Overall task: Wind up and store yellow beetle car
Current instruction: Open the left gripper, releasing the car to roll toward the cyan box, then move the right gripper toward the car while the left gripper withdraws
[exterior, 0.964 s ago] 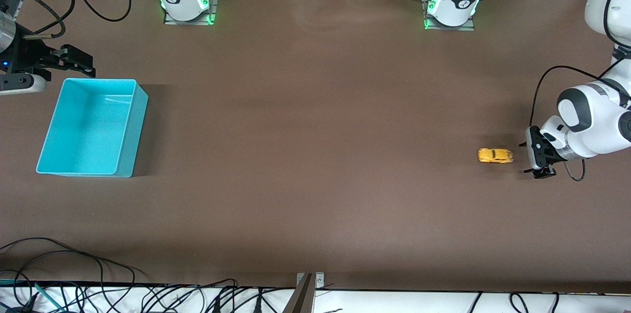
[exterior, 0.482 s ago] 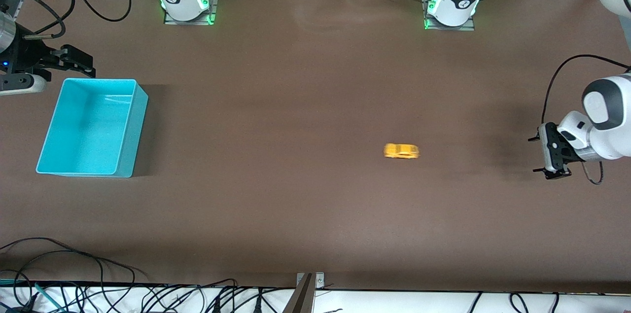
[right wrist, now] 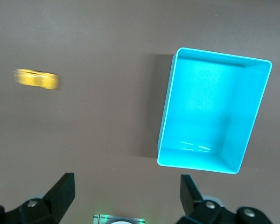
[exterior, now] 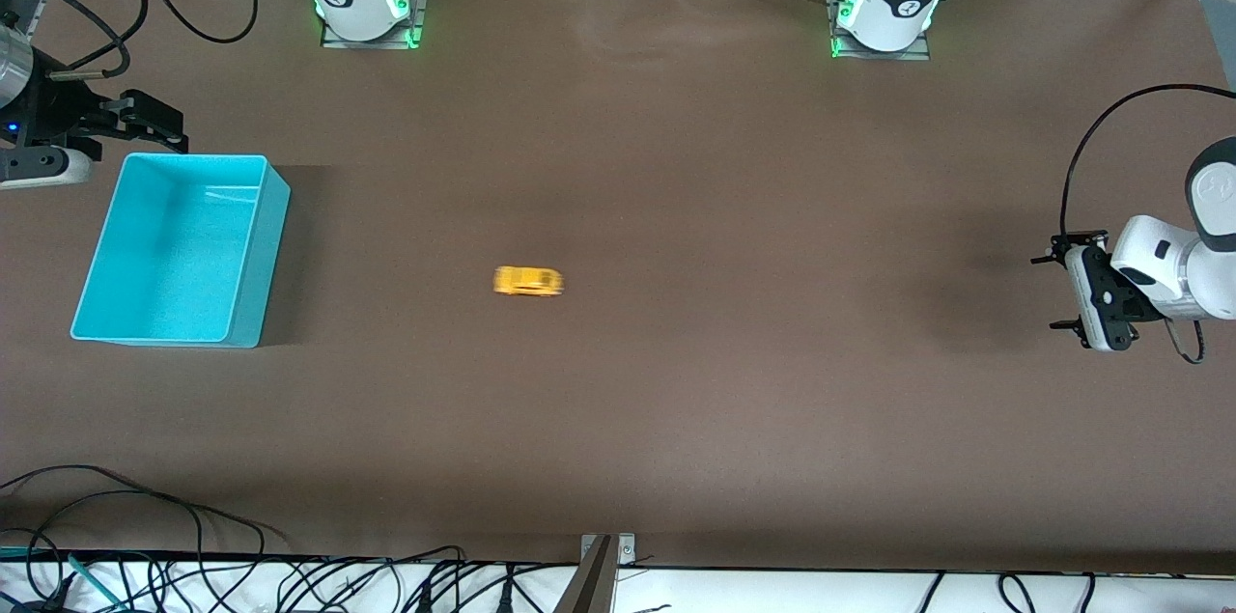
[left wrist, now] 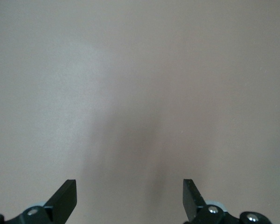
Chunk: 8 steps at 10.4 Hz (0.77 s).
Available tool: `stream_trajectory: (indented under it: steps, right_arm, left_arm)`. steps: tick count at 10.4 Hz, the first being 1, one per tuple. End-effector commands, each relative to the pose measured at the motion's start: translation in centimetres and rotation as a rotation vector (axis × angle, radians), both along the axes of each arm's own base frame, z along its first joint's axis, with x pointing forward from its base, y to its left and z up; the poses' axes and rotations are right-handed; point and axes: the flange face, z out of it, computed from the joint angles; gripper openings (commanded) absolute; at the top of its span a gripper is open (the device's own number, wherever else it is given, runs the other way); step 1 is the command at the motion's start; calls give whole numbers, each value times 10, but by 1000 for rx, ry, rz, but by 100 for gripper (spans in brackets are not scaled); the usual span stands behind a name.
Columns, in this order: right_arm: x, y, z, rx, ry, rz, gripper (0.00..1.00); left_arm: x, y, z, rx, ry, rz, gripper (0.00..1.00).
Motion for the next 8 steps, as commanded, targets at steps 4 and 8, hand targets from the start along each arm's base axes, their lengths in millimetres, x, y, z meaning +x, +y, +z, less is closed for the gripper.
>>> stream_trajectory:
  steps: [4,8]
  right_arm:
    - [1,-2,5,9,-12,-19,100]
    - [5,-2,-1,9,-10,-21,100]
  left_arm:
    - [-24,-53,87,71,44,276,100]
    - [-51,-94,144,148,86,518,100]
